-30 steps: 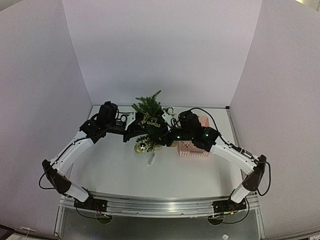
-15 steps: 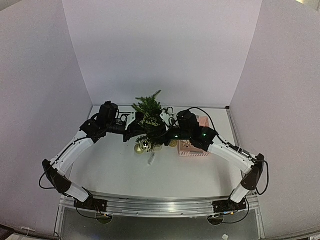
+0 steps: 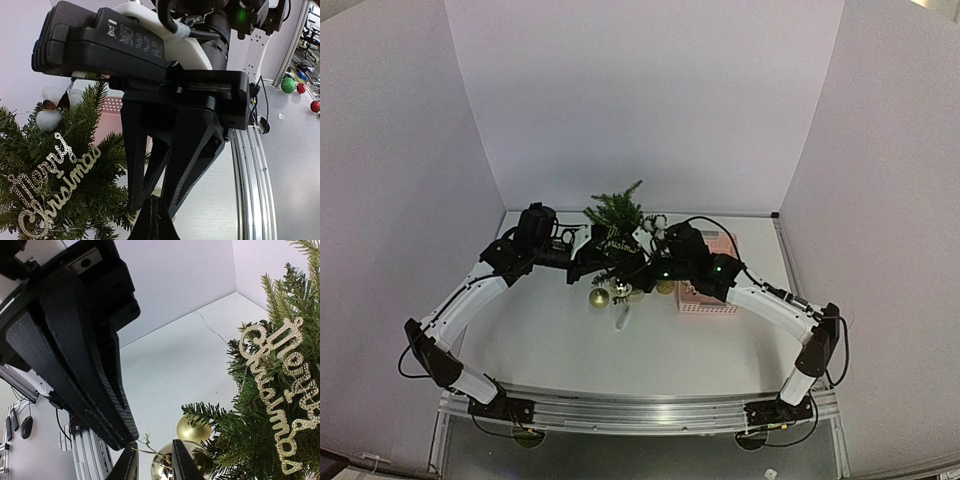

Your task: Decorate the small christmas tree

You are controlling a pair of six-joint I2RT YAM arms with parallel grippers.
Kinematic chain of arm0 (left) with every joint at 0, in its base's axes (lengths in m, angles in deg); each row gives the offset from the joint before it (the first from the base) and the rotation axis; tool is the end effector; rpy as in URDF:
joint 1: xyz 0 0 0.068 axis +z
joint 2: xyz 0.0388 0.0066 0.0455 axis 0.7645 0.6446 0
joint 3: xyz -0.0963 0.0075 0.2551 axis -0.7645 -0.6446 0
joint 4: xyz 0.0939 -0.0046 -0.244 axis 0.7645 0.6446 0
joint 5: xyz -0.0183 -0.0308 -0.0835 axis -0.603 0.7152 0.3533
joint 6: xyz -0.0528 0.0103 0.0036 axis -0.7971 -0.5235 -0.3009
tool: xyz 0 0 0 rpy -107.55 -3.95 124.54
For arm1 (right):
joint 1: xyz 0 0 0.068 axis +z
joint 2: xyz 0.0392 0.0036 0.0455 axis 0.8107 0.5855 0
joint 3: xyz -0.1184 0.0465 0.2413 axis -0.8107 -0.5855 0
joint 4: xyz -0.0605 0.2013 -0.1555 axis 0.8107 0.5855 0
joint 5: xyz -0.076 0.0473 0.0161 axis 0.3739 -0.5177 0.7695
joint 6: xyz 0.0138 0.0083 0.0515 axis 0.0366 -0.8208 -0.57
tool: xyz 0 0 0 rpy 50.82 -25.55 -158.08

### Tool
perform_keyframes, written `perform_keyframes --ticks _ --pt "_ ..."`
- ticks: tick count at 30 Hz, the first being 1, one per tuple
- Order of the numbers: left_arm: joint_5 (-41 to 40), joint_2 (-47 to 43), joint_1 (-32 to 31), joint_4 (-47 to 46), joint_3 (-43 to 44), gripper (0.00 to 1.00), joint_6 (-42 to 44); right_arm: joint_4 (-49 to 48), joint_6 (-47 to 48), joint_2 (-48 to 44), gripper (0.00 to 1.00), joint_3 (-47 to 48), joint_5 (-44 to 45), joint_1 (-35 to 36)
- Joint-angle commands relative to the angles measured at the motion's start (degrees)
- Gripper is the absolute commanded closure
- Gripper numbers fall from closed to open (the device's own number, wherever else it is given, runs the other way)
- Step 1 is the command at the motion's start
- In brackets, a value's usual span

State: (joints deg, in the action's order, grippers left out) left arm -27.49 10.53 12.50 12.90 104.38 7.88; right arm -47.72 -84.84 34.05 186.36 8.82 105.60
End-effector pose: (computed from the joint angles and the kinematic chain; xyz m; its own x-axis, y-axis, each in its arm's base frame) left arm 0.2439 -0.2171 0.4075 0.0380 0.3620 -0.9314 0.9962 0.0598 0.0639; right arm 0.2509 0.3323 0.3824 -0.3050 -0.2235 -0.9258 -0.8980 0.3911 0.2015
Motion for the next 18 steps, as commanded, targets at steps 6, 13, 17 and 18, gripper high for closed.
perform_keyframes --ticks 6,13,17,18 --pt "0.4 -0.1 -0.2 -0.3 2.1 1.0 0.0 -2.6 0.3 0.0 0.78 2.0 -0.8 0.0" --pt "0.5 -0.2 -0.1 -0.3 1.9 1.0 -0.1 -3.9 -0.2 -0.7 0.8 1.6 -0.5 -0.5" --pt "0.5 -0.2 -0.2 -0.4 1.8 1.0 -0.1 -4.8 -0.3 -0.7 0.91 1.5 -0.7 -0.5" --pt "0.5 -0.2 -0.2 -0.4 1.8 1.0 -0.1 -5.0 -0.3 -0.6 0.93 1.4 -0.7 -0.6"
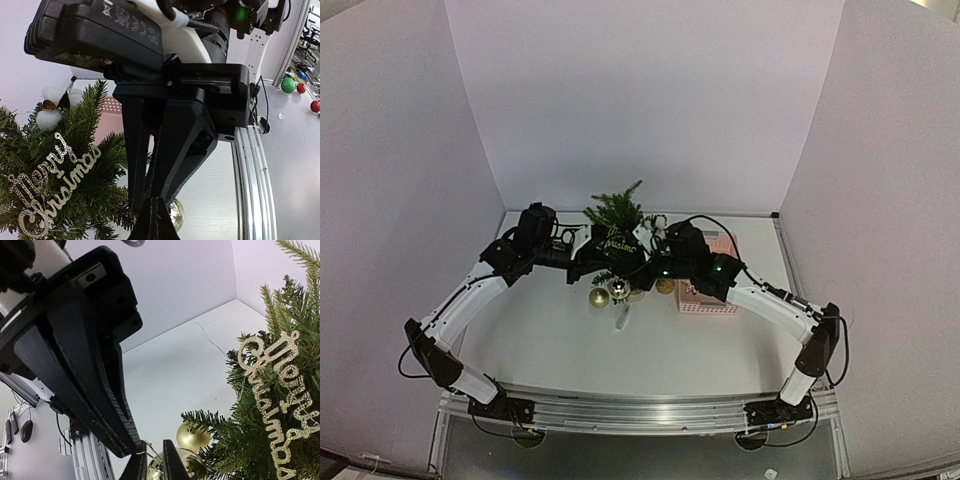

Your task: Decorate the small christmas tree

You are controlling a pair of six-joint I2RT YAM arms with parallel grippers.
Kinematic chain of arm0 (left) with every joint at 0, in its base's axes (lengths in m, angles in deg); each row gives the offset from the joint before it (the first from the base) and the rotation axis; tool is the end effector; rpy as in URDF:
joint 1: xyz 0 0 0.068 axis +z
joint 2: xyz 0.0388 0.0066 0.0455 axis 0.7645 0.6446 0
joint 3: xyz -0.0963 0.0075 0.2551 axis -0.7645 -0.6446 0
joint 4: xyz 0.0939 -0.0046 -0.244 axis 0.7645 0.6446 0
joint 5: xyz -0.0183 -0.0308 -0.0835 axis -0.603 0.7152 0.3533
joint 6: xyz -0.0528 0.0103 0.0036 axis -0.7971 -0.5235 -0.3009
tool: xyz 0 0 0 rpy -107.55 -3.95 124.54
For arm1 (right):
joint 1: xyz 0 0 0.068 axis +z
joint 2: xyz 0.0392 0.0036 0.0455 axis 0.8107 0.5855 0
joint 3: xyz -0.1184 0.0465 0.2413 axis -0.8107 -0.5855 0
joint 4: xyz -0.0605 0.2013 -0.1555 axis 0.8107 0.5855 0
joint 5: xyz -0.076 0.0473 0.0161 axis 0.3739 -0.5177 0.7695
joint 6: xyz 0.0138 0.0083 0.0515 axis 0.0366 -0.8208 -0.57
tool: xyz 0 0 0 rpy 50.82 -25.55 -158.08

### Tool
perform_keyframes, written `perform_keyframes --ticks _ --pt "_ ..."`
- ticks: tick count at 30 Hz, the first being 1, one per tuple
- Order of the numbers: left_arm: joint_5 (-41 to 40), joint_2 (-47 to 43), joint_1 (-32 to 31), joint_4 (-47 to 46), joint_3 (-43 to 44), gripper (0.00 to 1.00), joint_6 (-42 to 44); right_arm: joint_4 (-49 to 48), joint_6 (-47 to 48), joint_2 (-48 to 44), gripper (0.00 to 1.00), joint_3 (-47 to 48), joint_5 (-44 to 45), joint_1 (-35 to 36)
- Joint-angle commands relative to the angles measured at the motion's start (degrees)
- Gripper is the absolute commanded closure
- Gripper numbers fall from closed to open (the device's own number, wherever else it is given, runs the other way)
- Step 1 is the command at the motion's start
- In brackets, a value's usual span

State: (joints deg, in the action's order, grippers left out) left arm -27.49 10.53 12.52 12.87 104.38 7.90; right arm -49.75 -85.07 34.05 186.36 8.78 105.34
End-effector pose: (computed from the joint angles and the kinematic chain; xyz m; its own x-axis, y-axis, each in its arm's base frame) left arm 0.2440 -0.2170 0.4076 0.0386 0.3618 -0.9315 0.9961 0.0600 0.0646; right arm 0.2531 0.3322 0.3861 -0.2890 -0.1949 -0.9373 -0.8997 0.3899 0.1963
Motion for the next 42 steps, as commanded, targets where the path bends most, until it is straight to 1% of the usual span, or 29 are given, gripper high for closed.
perform_keyframes --ticks 1,5,10,14,18,23,31,36,39,42 --pt "0.4 -0.3 -0.2 -0.4 1.8 1.0 -0.1 -3.1 -0.1 -0.6 0.95 1.3 -0.6 -0.3" --pt "-0.3 -0.3 -0.2 -0.2 1.8 1.0 0.1 -3.3 -0.6 -1.3 1.0 0.2 0.2 -0.4" --pt "-1.6 -0.3 -0.2 -0.1 1.5 1.0 0.3 -3.3 -1.7 -3.3 1.0 -2.2 2.4 -0.5" --pt "-0.9 0.1 -0.2 -0.5 1.2 1.0 -0.5 -3.2 -3.7 -4.7 1.0 -3.9 3.0 -0.5" --pt "0.9 0.8 -0.4 -2.8 0.6 1.0 -4.2 -3.0 -6.2 -6.6 1.0 -6.1 3.3 -0.4" --pt "-0.1 1.7 -2.4 -4.1 0.2 1.0 -6.8 -2.5 -8.4 -9.9 1.0 -9.1 4.2 -0.1" --pt "-2.2 4.5 -5.7 -6.3 -0.7 1.0 -9.9 1.3 -12.1 -14.4 1.0 -14.4 5.6 0.1" --pt "-3.7 5.9 -7.2 -8.8 -1.2 1.0 -11.5 2.0 -13.0 -17.2 1.0 -18.7 9.3 0.1" --pt "-5.8 7.0 -7.2 -9.6 -1.4 1.0 -12.2 1.9 -12.9 -18.1 1.0 -20.7 13.1 0.0" --pt "-7.1 8.1 -7.2 -10.7 -1.3 1.0 -12.7 1.9 -12.1 -17.8 1.0 -21.1 15.8 0.0"
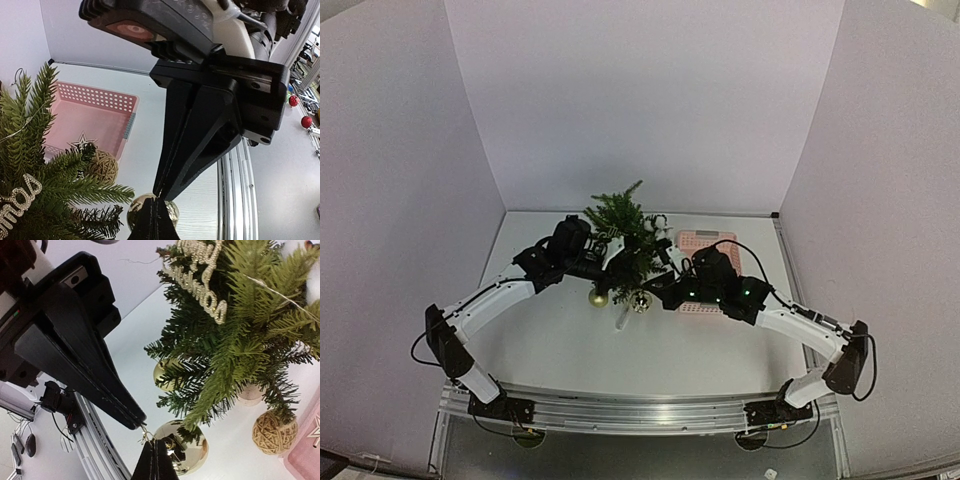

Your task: Decorate the small christmas tree

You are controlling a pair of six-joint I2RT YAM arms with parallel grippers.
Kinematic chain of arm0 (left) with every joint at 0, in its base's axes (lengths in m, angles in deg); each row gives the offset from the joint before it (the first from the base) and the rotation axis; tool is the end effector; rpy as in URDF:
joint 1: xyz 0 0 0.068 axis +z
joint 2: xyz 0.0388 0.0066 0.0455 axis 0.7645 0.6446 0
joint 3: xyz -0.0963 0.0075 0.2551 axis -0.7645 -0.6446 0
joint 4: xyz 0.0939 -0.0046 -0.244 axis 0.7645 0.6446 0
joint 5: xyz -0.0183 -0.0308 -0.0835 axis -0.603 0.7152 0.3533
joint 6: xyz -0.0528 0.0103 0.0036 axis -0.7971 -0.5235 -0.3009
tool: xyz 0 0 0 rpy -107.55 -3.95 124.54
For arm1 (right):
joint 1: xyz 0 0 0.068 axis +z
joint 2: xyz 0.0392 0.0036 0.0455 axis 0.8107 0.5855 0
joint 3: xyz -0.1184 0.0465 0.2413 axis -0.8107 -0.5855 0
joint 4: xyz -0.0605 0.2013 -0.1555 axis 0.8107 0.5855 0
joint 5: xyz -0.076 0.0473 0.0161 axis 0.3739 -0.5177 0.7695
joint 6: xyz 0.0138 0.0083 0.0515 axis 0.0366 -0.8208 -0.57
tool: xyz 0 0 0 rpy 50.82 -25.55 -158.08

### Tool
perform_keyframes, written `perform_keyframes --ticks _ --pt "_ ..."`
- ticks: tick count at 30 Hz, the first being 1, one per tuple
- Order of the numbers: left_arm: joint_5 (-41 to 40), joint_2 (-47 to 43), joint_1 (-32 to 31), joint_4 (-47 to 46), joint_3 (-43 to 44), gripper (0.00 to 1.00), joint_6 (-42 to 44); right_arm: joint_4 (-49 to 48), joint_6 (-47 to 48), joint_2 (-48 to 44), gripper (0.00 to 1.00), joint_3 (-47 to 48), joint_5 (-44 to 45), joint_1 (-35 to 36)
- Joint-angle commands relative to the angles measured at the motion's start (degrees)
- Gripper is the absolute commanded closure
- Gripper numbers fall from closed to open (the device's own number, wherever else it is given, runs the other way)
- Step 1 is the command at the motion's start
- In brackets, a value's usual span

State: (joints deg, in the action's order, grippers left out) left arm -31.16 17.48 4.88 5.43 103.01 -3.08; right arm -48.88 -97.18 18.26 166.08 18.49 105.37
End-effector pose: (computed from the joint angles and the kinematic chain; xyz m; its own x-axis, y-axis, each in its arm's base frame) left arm 0.2436 -0.2758 0.3705 -0.1145 0.3857 -0.9155 0.9934 0.0544 -0.1013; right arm 0.2125 0.2726 0.3593 -0.5010 -0.1266 -0.8561 -0.7343 0.5858 0.3430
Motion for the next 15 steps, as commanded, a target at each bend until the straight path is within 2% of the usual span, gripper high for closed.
perform_keyframes --ticks 1,15 --pt "-3.6 1.4 0.4 -3.7 0.1 1.0 -1.9 0.9 0.3 -1.8 1.0 -0.7 6.8 0.0" --pt "-8.0 2.9 0.4 -3.5 1.2 1.0 0.3 0.2 3.8 0.3 1.0 0.9 14.1 -0.1"
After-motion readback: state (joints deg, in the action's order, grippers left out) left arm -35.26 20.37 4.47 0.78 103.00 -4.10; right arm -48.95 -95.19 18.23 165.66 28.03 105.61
